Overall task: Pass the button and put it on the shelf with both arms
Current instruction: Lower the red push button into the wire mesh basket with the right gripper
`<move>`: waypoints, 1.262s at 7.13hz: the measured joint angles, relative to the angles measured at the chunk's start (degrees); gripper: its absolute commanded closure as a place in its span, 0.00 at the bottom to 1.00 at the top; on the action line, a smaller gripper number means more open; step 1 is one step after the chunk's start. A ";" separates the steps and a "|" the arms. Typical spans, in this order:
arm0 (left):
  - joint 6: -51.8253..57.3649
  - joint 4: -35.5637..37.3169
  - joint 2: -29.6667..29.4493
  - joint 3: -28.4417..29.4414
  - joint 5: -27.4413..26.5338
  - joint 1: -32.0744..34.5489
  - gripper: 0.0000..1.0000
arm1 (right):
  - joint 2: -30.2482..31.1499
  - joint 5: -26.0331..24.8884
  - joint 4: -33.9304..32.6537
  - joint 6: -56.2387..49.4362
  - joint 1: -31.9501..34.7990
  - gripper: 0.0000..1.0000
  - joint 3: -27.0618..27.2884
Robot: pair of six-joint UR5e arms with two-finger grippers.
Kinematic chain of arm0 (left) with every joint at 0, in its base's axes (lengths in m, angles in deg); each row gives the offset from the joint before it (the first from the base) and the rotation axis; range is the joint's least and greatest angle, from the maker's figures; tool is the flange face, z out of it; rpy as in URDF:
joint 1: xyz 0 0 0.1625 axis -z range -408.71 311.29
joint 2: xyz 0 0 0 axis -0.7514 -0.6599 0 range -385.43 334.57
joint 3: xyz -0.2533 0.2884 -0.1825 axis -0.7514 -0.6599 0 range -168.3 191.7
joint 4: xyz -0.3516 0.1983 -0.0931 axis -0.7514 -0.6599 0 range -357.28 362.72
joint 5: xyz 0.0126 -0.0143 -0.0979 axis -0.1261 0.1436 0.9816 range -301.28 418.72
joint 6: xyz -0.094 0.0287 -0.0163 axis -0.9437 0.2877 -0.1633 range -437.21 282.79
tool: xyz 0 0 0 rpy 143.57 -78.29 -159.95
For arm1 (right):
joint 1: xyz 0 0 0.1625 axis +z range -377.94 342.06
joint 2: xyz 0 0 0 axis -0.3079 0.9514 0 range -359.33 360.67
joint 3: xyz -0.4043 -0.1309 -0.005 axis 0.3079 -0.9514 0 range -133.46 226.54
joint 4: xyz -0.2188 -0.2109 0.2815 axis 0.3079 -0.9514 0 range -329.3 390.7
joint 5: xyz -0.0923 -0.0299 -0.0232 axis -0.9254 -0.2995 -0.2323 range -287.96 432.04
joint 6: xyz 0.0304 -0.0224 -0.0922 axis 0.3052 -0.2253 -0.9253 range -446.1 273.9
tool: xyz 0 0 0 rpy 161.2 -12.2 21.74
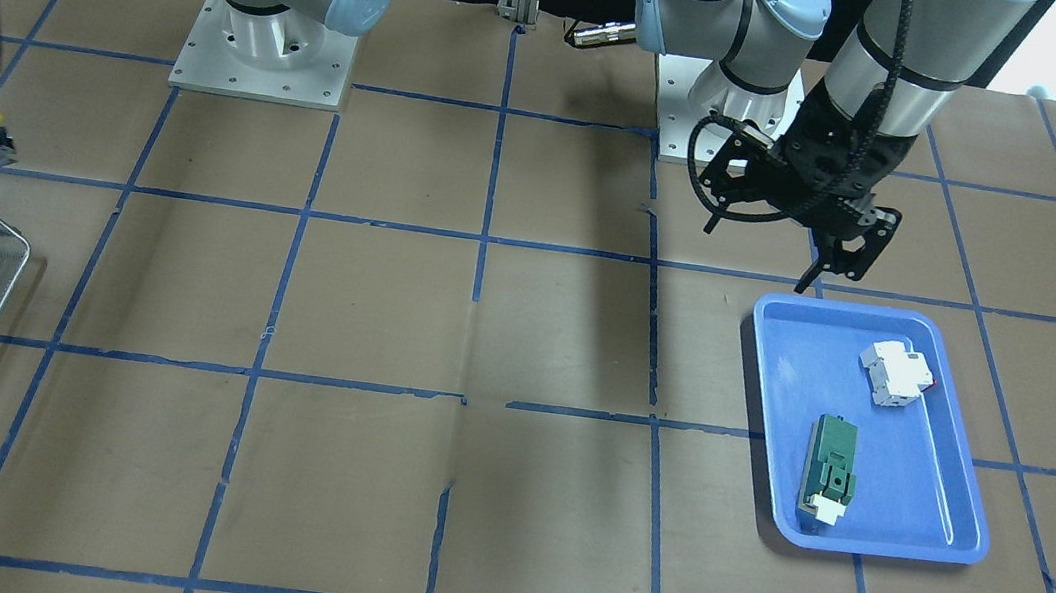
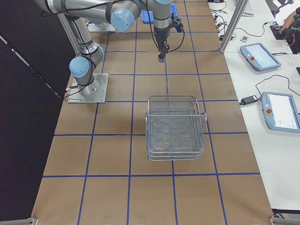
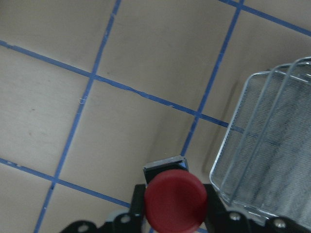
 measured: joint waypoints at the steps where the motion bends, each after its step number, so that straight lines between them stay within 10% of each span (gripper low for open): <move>1: -5.87 -0.77 0.25 -0.03 -1.36 0.03 0.00 | -2.24 -1.11 -3.44 -3.61 -3.44 0.71 0.20; 4: -15.68 -4.60 0.24 0.83 -4.33 0.65 0.00 | -10.47 -1.80 -11.49 -12.49 -11.46 0.67 0.44; 9: -29.07 -10.64 -0.59 4.84 -1.70 1.69 0.00 | -13.38 0.60 -14.48 -14.46 -14.43 0.24 0.51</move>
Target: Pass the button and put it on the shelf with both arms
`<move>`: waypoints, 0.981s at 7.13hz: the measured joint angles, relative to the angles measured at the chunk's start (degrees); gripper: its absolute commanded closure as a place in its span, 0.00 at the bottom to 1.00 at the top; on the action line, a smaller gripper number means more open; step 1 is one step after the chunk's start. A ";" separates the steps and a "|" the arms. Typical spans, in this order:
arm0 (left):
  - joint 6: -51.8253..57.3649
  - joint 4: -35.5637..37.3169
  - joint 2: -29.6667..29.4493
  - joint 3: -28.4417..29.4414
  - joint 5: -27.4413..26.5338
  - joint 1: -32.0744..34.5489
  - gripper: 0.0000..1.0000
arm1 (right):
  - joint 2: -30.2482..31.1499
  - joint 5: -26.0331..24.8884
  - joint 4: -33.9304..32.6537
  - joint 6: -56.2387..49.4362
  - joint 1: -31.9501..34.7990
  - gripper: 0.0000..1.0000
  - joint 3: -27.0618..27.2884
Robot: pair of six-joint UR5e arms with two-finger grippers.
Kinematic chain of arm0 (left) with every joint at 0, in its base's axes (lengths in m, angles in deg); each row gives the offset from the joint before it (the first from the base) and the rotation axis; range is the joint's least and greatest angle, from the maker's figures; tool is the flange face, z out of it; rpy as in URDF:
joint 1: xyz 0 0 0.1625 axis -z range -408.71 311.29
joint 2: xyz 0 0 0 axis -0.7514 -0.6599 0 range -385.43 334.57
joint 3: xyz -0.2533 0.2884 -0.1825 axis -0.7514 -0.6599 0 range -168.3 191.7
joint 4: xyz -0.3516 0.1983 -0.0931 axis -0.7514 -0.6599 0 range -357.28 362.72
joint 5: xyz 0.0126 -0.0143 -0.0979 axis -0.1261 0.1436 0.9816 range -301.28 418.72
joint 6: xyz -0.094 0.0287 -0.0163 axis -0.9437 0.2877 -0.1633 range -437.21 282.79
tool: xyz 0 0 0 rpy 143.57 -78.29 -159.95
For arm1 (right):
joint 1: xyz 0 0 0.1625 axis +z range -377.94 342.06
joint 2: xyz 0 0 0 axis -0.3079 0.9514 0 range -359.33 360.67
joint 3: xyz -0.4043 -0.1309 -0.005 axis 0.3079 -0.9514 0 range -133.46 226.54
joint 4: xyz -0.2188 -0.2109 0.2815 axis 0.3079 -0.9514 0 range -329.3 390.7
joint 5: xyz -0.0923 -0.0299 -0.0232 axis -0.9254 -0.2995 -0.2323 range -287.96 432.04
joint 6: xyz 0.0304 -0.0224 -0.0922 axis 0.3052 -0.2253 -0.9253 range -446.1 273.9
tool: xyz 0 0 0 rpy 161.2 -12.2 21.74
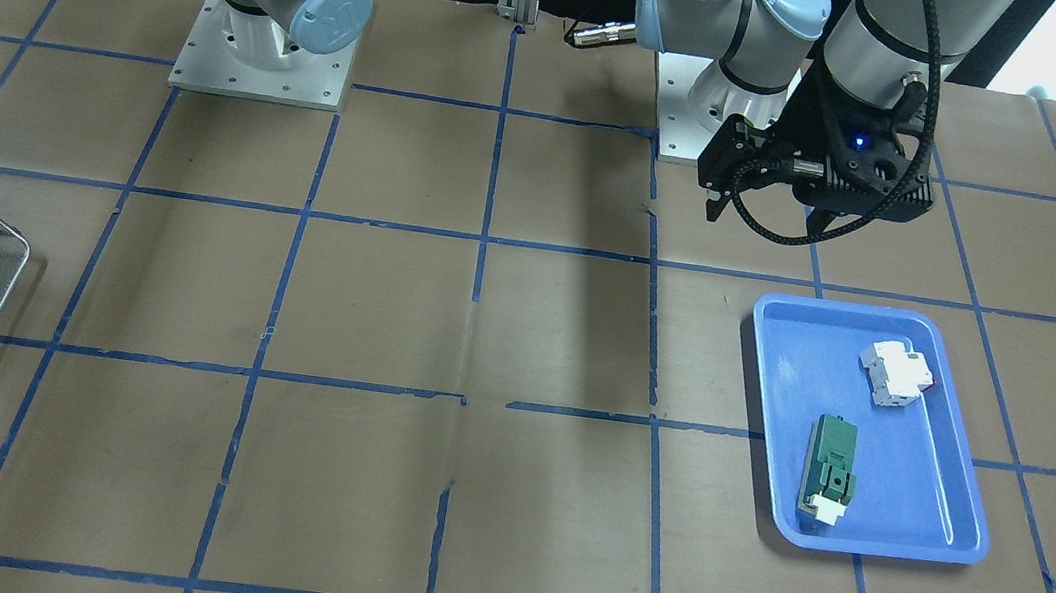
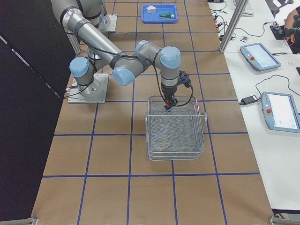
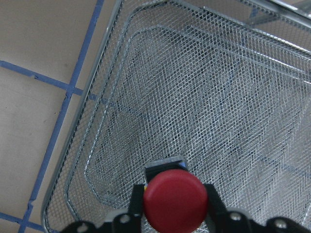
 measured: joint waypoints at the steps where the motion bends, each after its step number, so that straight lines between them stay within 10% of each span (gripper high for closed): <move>1: -0.43 -1.08 0.06 0.13 0.07 -0.03 0.00 | 0.34 0.05 0.19 0.06 0.06 0.22 -0.10; 7: -0.24 -1.41 0.59 -0.01 0.31 0.07 0.00 | 13.60 0.67 13.21 22.58 16.17 0.20 -1.23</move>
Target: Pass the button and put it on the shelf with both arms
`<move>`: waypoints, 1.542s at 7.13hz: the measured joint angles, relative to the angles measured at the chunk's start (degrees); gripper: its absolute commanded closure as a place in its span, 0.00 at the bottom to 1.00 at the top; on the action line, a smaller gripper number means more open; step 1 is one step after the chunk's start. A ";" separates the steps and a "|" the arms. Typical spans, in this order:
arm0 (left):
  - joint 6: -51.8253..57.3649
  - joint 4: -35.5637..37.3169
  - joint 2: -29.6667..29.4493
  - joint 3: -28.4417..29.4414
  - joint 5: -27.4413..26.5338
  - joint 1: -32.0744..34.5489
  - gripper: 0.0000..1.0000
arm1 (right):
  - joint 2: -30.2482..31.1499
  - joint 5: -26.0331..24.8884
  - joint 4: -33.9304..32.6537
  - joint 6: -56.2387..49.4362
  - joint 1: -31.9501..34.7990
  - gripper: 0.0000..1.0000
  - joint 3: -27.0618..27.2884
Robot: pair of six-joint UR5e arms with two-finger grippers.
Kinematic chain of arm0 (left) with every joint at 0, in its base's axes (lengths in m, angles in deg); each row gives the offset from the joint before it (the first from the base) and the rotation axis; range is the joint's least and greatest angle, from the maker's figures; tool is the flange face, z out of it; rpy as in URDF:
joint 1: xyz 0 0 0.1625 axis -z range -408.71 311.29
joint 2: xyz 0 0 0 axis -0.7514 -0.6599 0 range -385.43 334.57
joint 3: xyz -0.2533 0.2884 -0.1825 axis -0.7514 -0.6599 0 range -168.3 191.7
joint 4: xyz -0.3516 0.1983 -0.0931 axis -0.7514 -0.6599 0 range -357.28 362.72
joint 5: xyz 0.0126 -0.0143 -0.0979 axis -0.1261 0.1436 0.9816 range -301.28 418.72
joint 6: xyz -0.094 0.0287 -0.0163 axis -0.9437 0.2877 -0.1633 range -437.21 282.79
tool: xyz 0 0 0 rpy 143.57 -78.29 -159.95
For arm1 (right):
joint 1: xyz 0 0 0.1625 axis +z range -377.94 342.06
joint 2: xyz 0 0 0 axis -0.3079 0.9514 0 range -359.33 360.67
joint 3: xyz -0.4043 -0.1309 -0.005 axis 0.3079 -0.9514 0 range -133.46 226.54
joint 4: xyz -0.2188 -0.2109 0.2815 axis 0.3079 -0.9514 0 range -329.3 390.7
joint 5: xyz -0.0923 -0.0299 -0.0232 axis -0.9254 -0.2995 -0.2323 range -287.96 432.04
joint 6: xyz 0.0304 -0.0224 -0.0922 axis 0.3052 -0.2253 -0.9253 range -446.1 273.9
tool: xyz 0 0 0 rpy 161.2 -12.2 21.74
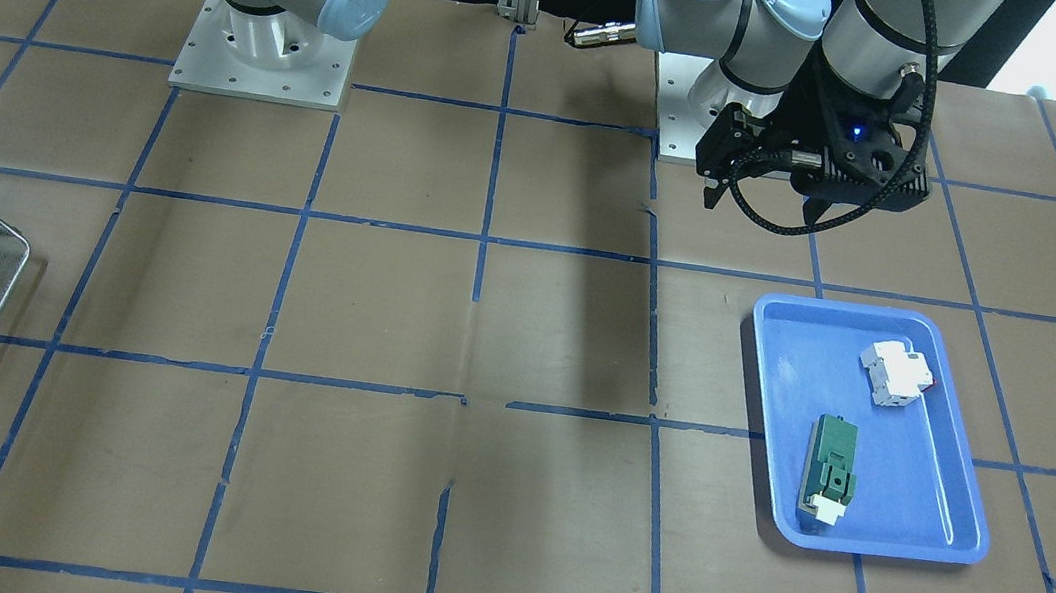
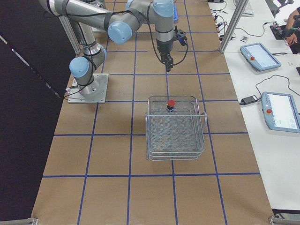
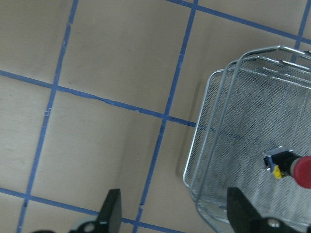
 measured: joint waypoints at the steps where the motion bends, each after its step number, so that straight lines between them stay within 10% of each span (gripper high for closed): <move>1: 0.29 0.09 0.19 -0.05 -0.01 -0.04 0.00 | 0.96 0.06 0.94 8.30 5.82 0.17 -0.60; 6: 0.49 3.11 0.13 -0.37 -0.35 -0.10 0.00 | -9.19 -1.34 9.44 37.32 26.86 0.17 -14.32; 11: 0.22 3.12 1.18 -1.34 0.03 -0.04 0.00 | -6.37 -2.95 10.30 38.86 27.58 0.09 -10.31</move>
